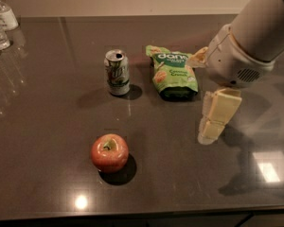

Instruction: Pick apple

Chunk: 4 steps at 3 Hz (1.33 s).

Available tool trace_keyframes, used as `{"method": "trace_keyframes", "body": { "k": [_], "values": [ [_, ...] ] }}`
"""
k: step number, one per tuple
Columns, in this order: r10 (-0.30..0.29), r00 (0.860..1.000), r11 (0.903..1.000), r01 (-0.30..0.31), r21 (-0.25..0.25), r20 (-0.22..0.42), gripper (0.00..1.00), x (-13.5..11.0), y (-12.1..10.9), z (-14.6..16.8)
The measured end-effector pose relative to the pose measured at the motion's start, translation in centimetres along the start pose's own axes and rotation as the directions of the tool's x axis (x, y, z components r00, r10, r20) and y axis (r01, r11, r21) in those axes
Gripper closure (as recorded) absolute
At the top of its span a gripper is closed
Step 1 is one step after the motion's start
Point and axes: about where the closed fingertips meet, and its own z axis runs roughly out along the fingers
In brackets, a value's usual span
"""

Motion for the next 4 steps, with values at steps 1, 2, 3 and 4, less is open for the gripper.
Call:
{"method": "trace_keyframes", "body": {
  "k": [1, 2, 3, 4],
  "values": [
    [-0.031, 0.999, 0.9989, 0.032, -0.034, 0.03, 0.0, -1.7, 0.2, 2.2],
    [-0.055, 0.996, 0.9961, 0.059, -0.066, 0.063, 0.0, -3.7, 0.5, 4.4],
    [-0.061, 0.992, 0.9925, 0.072, -0.099, 0.109, 0.0, -5.7, 1.1, 6.2],
    [-0.077, 0.985, 0.9885, 0.095, -0.118, 0.152, 0.0, -7.6, 2.4, 7.6]
  ]
}}
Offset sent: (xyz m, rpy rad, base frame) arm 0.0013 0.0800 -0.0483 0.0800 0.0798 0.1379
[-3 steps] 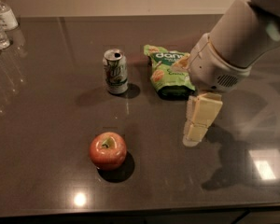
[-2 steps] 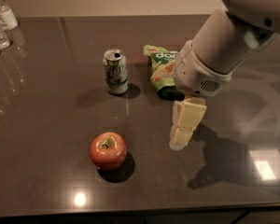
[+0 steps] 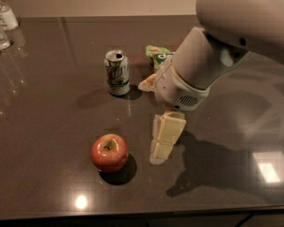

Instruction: Pick apple

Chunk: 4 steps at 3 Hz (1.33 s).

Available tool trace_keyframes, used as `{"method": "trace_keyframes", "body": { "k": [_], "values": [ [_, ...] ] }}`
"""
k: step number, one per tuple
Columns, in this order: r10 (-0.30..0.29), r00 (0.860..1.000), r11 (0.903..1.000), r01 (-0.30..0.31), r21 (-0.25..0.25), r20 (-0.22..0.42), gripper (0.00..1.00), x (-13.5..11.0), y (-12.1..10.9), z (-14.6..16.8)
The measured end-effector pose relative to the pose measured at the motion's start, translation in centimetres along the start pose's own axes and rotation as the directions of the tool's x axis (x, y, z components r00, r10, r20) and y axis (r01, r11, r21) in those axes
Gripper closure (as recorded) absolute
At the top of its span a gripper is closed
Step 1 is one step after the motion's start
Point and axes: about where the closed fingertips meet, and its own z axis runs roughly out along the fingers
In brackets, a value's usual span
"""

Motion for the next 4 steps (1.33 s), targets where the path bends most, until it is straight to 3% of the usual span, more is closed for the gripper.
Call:
{"method": "trace_keyframes", "body": {
  "k": [2, 4],
  "values": [
    [-0.101, 0.991, 0.9945, 0.103, -0.019, 0.083, 0.0, -3.7, 3.4, 3.6],
    [-0.152, 0.98, 0.9863, 0.159, -0.044, 0.132, 0.0, -6.1, 4.7, 6.3]
  ]
}}
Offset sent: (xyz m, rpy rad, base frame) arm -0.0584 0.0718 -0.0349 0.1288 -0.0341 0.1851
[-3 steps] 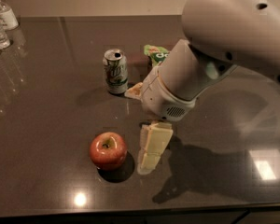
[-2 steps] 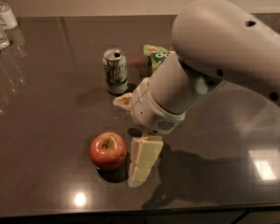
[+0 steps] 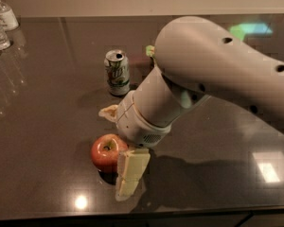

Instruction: Pick apple

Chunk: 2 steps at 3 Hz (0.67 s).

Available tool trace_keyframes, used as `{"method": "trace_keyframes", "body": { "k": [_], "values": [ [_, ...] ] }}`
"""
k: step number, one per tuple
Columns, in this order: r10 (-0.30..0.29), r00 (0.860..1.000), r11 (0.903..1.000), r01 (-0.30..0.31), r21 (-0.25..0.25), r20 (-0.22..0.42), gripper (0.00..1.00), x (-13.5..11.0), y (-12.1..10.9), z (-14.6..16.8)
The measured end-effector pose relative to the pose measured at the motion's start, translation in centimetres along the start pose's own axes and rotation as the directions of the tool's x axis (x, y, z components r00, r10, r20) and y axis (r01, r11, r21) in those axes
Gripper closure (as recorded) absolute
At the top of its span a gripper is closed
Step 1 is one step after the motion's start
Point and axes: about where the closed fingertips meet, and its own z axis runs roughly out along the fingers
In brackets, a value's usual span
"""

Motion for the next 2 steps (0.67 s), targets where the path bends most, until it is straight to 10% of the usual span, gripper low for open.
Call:
{"method": "trace_keyframes", "body": {
  "k": [2],
  "values": [
    [0.005, 1.0, 0.9999, -0.005, -0.01, 0.006, 0.41, -0.4, -0.14, 1.02]
  ]
}}
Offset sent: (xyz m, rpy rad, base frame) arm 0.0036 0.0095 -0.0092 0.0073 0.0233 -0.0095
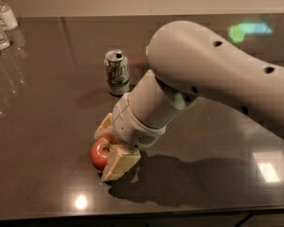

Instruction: Pick apple

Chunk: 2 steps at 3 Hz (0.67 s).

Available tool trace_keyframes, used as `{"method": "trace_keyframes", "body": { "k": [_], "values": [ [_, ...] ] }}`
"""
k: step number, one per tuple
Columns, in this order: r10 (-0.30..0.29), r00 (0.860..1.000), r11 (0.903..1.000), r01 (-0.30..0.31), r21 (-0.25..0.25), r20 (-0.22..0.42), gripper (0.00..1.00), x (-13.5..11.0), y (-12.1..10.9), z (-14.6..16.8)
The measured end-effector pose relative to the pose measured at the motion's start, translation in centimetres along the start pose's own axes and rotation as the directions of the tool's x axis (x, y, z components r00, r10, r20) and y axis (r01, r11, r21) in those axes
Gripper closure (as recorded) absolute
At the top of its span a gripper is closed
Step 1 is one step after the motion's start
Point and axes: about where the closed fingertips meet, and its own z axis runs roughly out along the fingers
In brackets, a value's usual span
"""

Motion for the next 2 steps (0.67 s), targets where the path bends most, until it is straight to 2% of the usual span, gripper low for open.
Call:
{"method": "trace_keyframes", "body": {
  "k": [1, 2],
  "values": [
    [0.007, 1.0, 1.0, -0.007, 0.005, -0.005, 0.96, -0.1, -0.3, -0.2],
    [0.013, 1.0, 0.9997, -0.013, 0.019, -0.028, 1.0, -0.4, -1.1, -1.4]
  ]
}}
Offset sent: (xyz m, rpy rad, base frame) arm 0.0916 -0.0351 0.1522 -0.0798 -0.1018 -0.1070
